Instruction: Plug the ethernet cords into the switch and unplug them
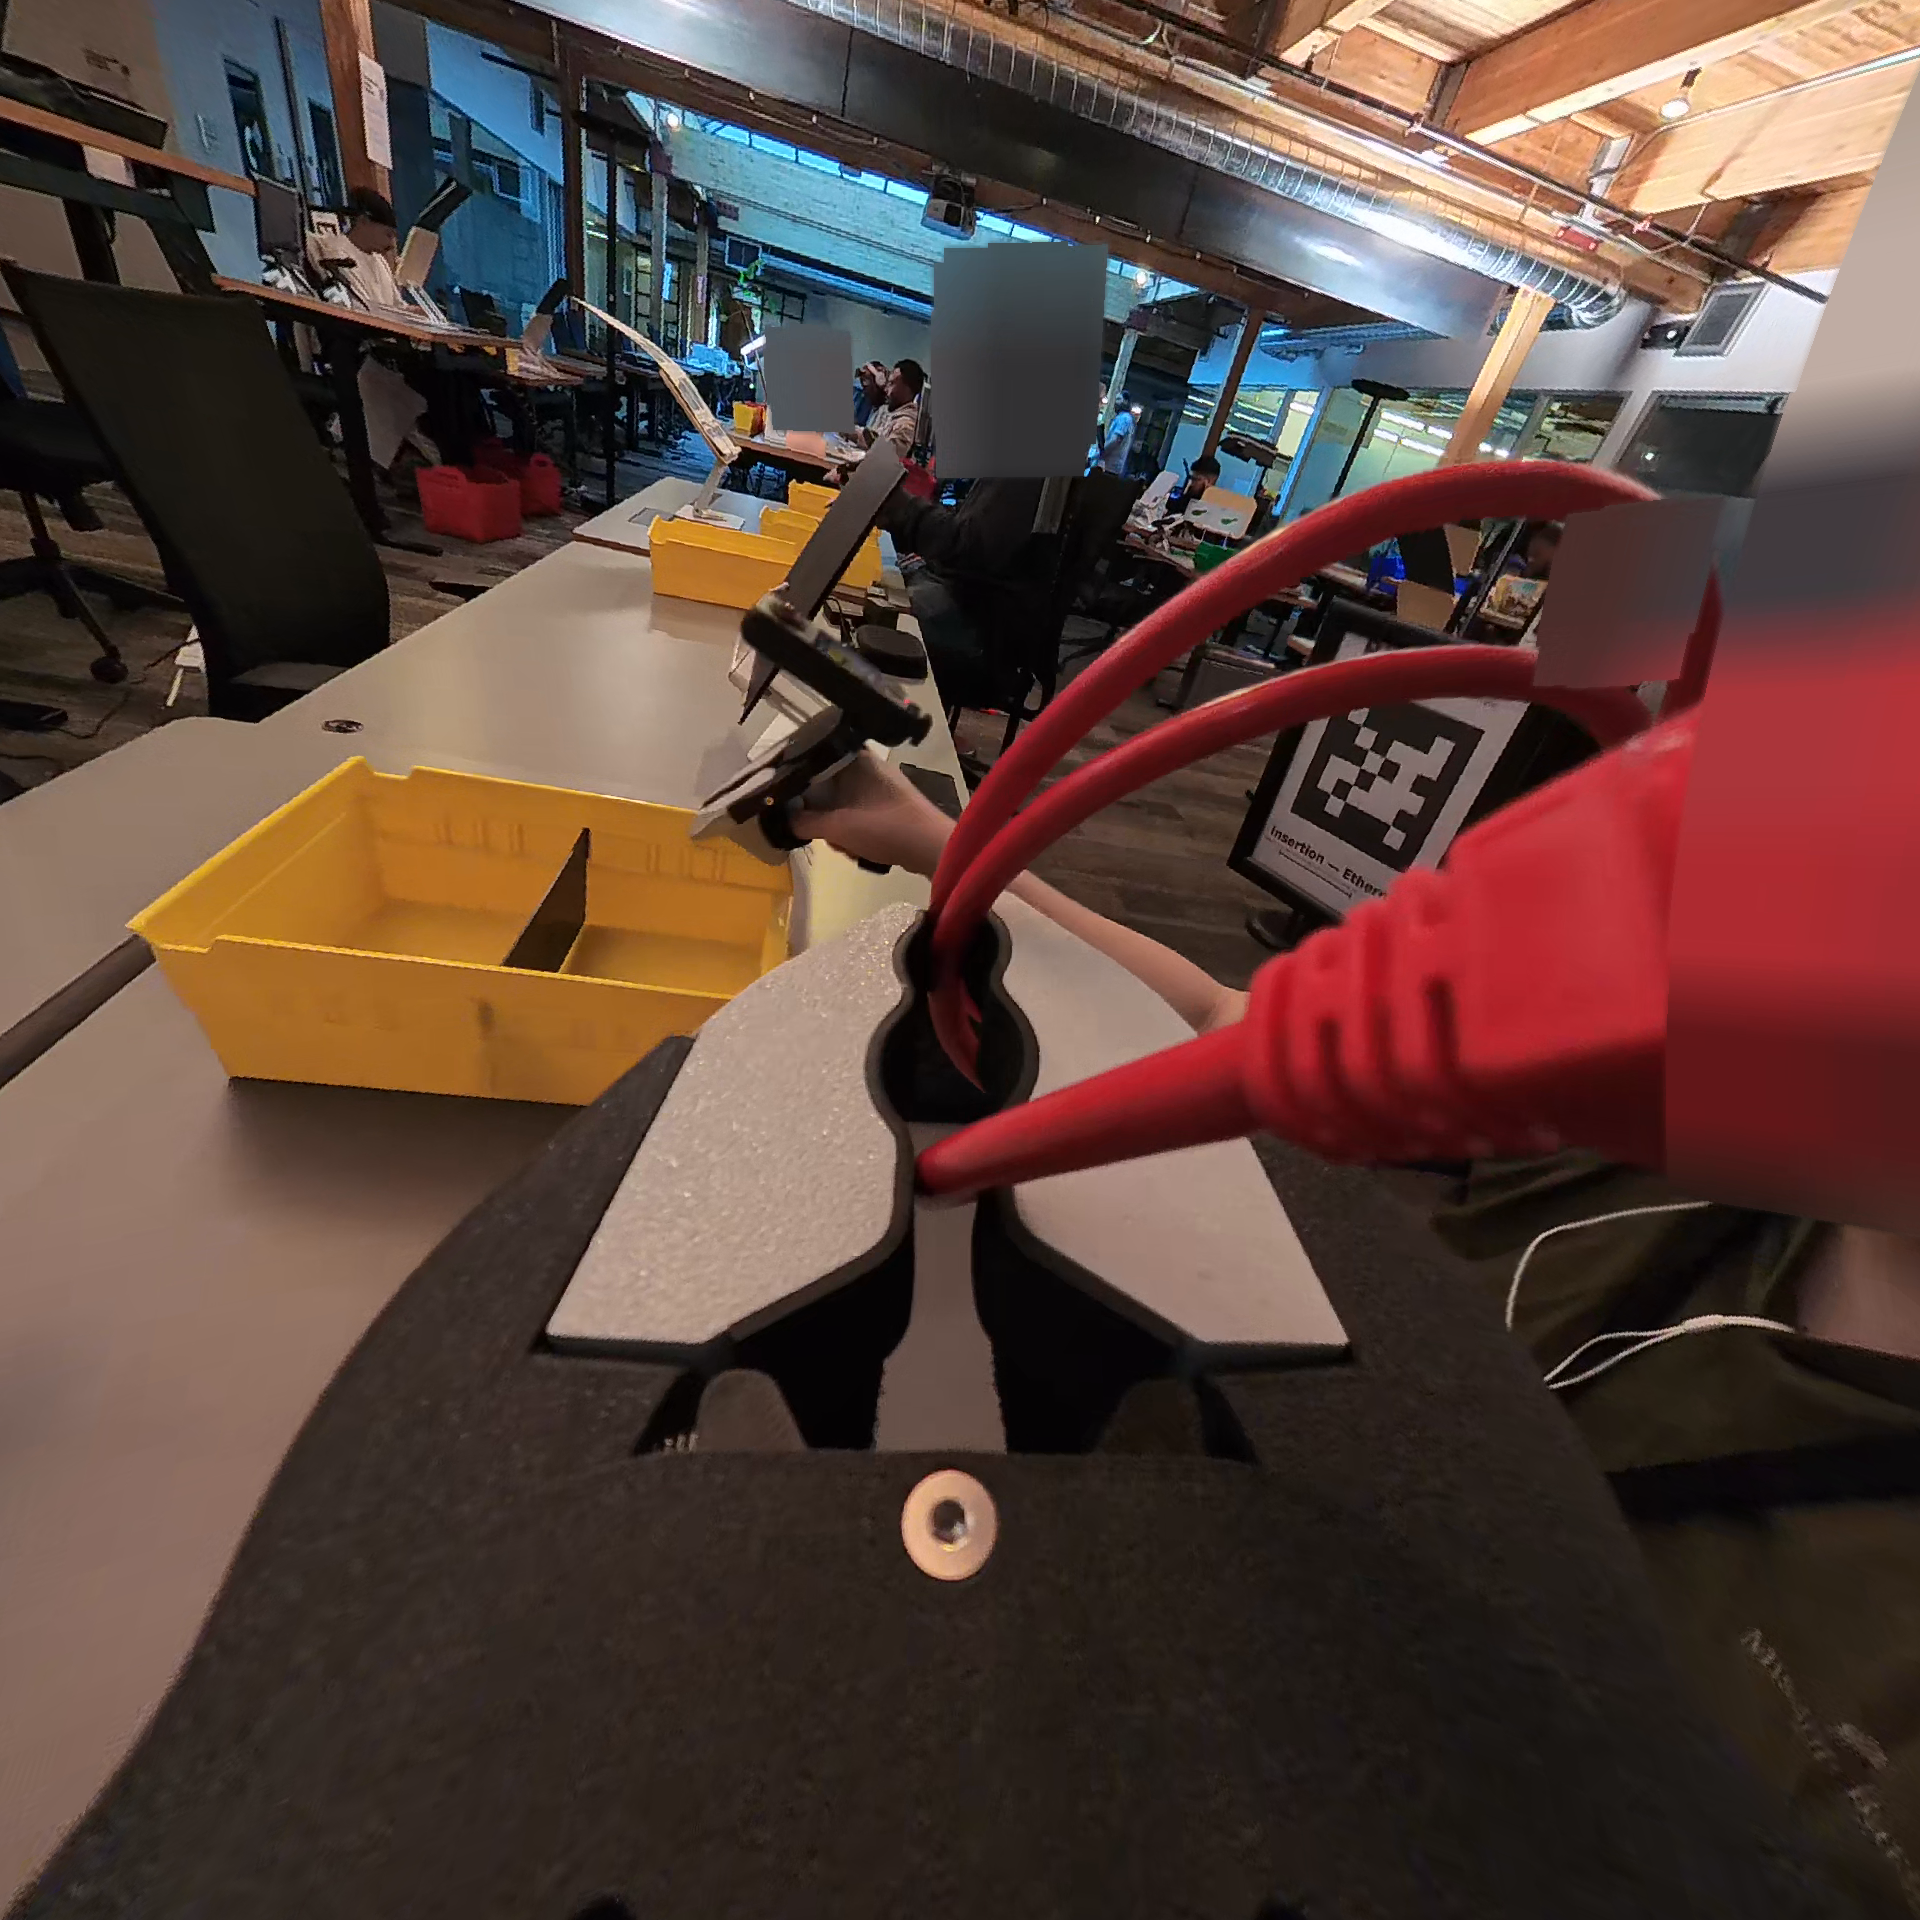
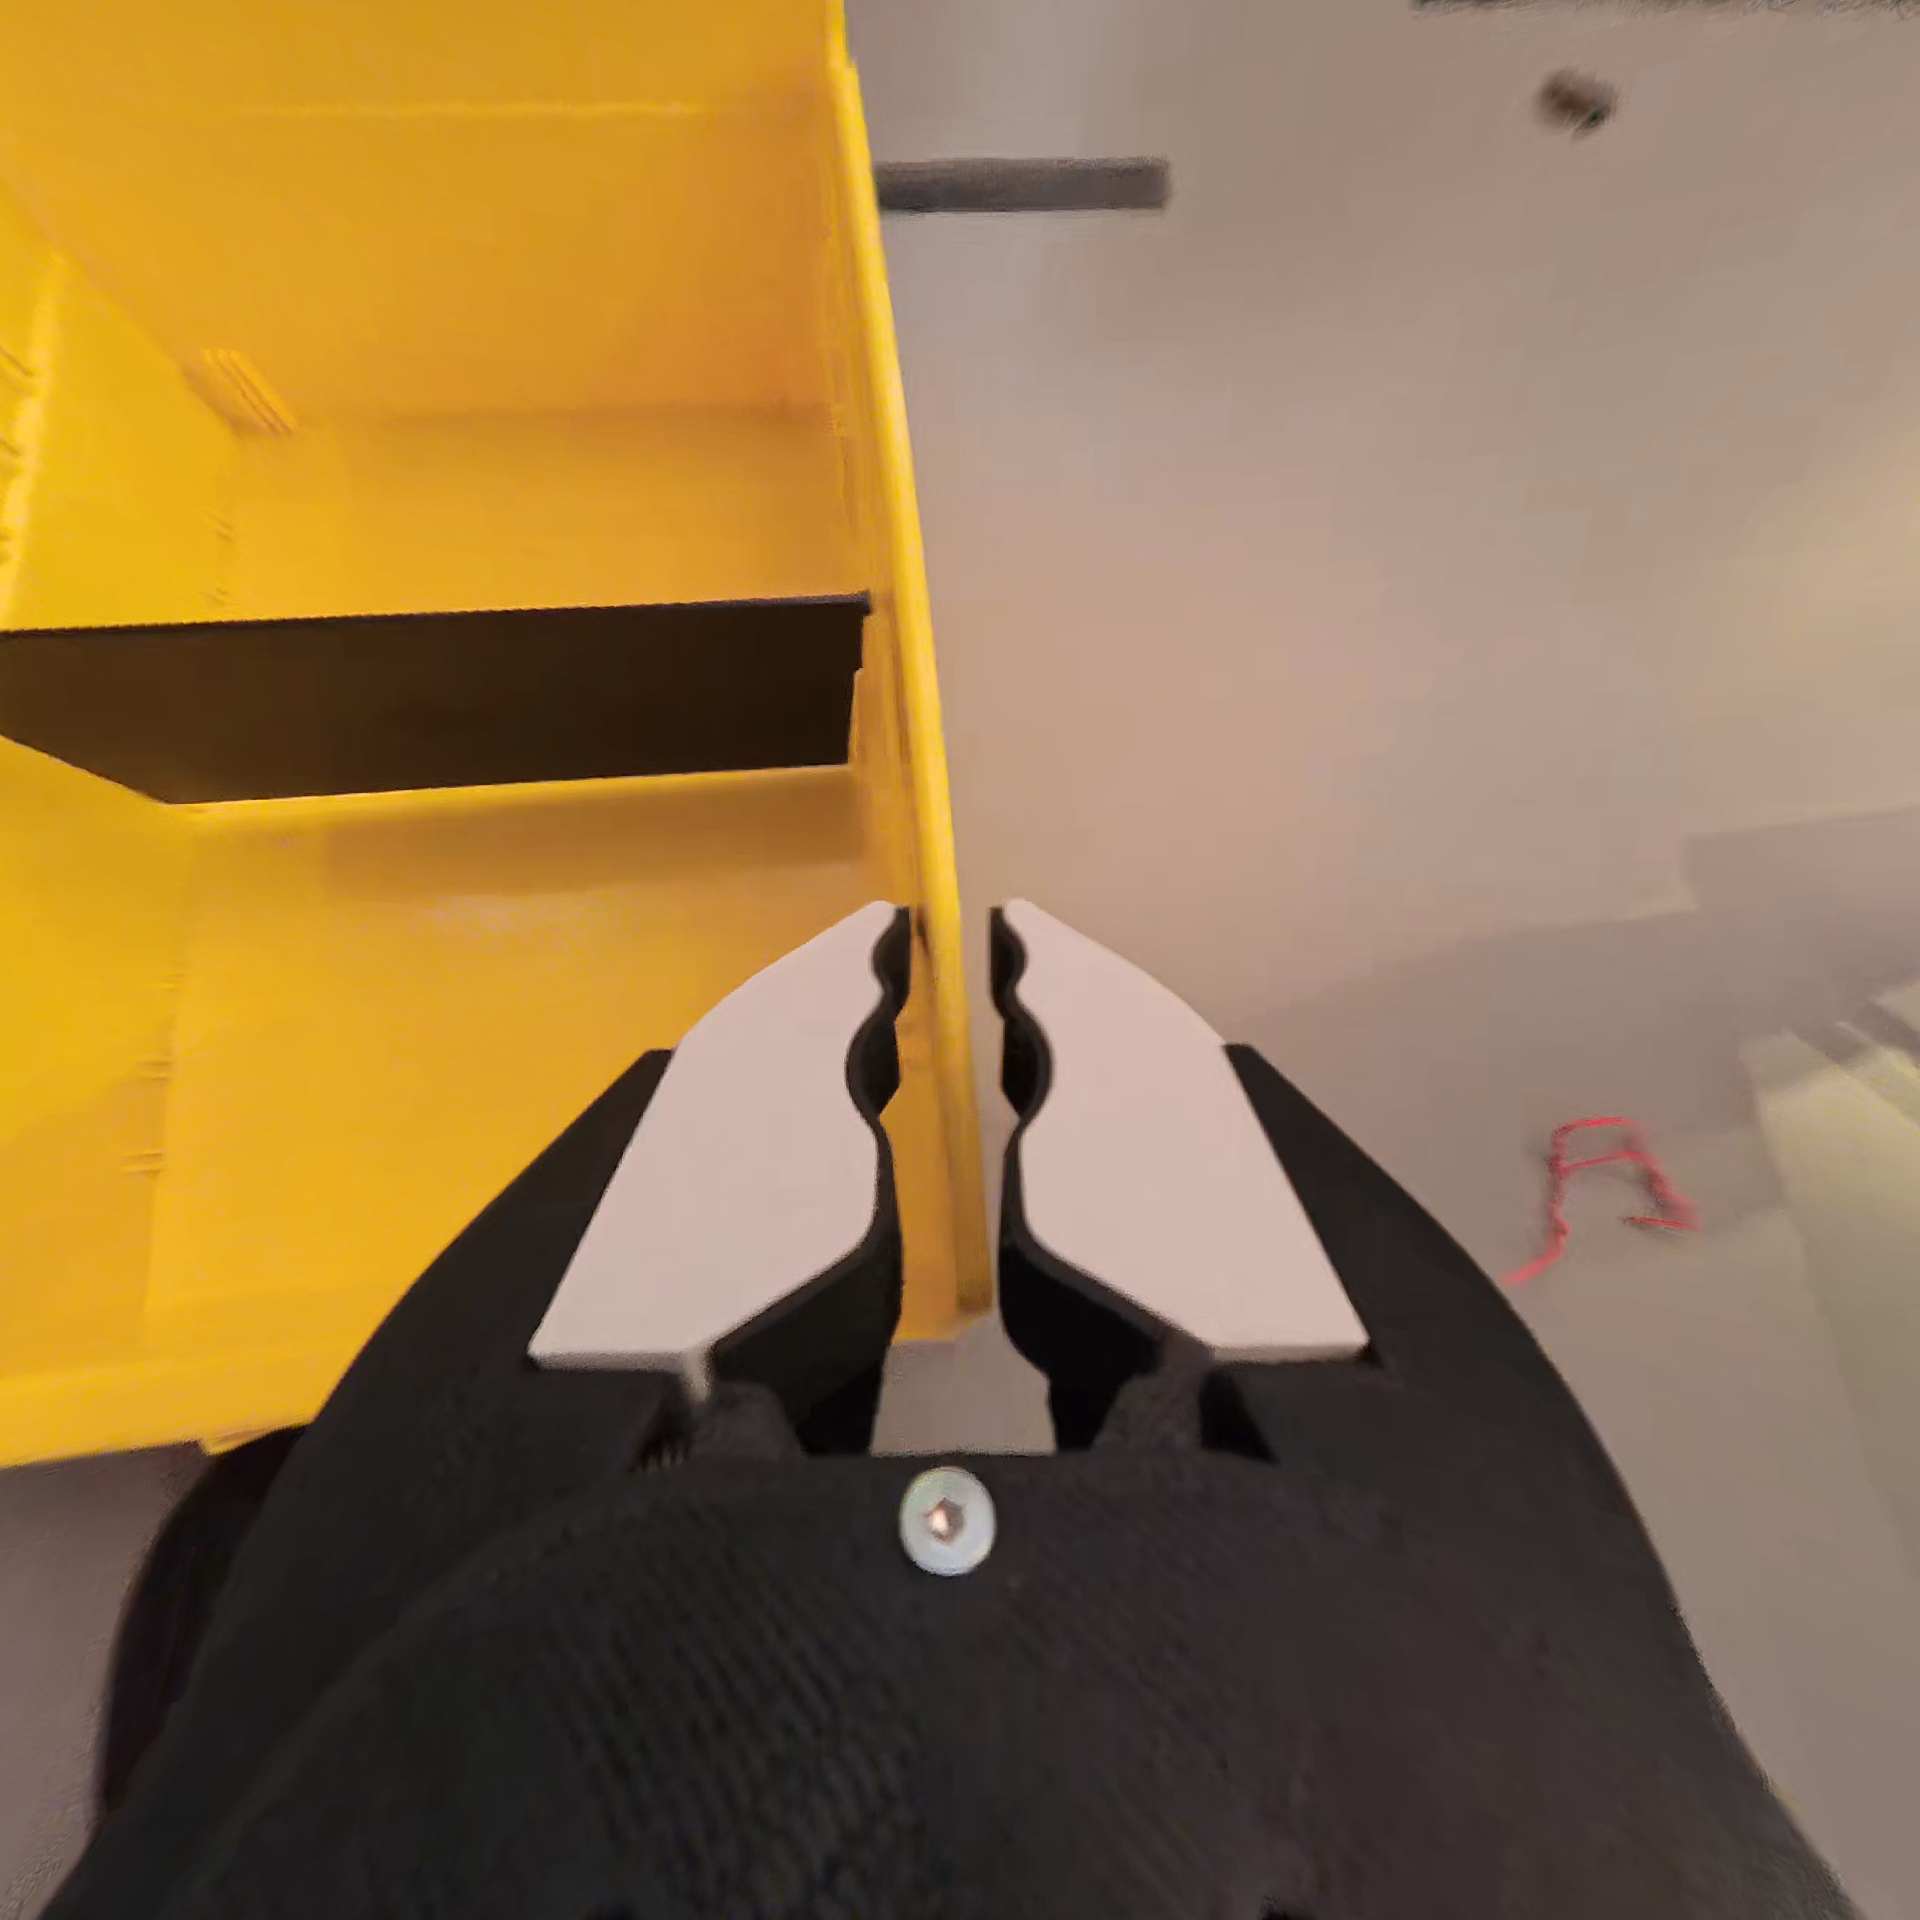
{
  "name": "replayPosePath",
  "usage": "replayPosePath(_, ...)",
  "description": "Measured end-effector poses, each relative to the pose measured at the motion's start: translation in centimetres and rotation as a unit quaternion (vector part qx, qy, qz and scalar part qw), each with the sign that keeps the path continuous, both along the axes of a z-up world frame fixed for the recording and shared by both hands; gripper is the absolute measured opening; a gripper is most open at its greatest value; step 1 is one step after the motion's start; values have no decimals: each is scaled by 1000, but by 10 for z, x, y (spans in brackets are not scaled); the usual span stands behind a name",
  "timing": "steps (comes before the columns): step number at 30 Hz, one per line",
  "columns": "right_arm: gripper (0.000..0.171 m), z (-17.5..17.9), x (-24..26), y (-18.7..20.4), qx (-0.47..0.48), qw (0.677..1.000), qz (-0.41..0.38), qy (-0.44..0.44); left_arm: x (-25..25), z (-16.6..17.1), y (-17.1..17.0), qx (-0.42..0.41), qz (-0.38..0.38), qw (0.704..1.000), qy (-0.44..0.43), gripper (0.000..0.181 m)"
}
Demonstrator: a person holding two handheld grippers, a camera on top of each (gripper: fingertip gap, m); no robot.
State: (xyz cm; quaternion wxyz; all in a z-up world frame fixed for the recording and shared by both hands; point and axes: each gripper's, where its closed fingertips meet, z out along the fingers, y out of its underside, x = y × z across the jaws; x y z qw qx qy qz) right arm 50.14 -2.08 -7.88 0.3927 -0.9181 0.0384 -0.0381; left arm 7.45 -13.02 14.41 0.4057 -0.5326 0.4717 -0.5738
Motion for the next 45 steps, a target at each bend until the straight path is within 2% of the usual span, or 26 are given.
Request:
replayPosePath(2, 28, 25, 2, -3, 39, 998, -5, -58, -1, -3, 8, -2, 10, 1000, 2, 6)
replayPosePath(4, 34, 70, -19, -2, 119, 990, 19, -75, -1, -6, 18, -18, 24, 1000, 0, 6)
replayPosePath(5, 35, 96, -42, -1, 167, 982, 55, -63, -1, -9, 22, -28, 29, 999, 2, 6)
replayPosePath(7, 35, 147, -110, -4, 252, 952, 174, 3, 1, -18, 34, -42, 51, 998, 20, 6)
replayPosePath(9, 42, 190, -193, -23, 298, 892, 326, 99, 0, -31, 54, -48, 107, 992, 51, 6)
replayPosePath(11, 48, 224, -262, -52, 307, 815, 456, 183, -5, -48, 78, -45, 182, 978, 92, 6)
replayPosePath(13, 59, 246, -314, -83, 293, 740, 556, 238, -14, -61, 98, -38, 245, 960, 127, 6)
replayPosePath(14, 64, 252, -334, -94, 284, 711, 592, 251, -18, -66, 106, -35, 267, 953, 139, 6)
replayPosePath(15, 67, 254, -351, -99, 277, 697, 611, 251, -21, -69, 111, -34, 284, 947, 147, 6)
replayPosePath(16, 70, 254, -364, -96, 275, 700, 614, 239, -24, -72, 116, -35, 297, 942, 153, 6)
replayPosePath(19, 75, 236, -390, -61, 276, 754, 571, 167, -29, -80, 125, -35, 323, 930, 172, 6)
replayPosePath(23, 75, 188, -415, -35, 223, 800, 544, 122, -34, -90, 136, -27, 354, 914, 198, 6)
replayPosePath(25, 67, 164, -419, -22, 189, 825, 527, 82, -35, -94, 140, -26, 362, 909, 206, 6)
replayPosePath(27, 46, 152, -416, -6, 194, 841, 504, 39, -35, -99, 142, -24, 367, 904, 217, 6)
replayPosePath(29, 2, 141, -418, -4, 182, 833, 521, 25, -35, -103, 144, -18, 373, 898, 231, 6)
replayPosePath(34, 0, 142, -414, -4, 169, 815, 547, 92, -27, -119, 134, -6, 343, 895, 286, 9)
replayPosePath(40, 0, 164, -392, -3, 176, 785, 563, 188, -9, -112, 115, 1, 275, 924, 264, 25)
replayPosePath(42, 0, 170, -387, -8, 174, 766, 581, 213, -7, -109, 110, 14, 255, 930, 264, 28)
replayPosePath(45, 0, 176, -383, -19, 167, 735, 616, 229, -1, -105, 101, 34, 220, 942, 252, 42)
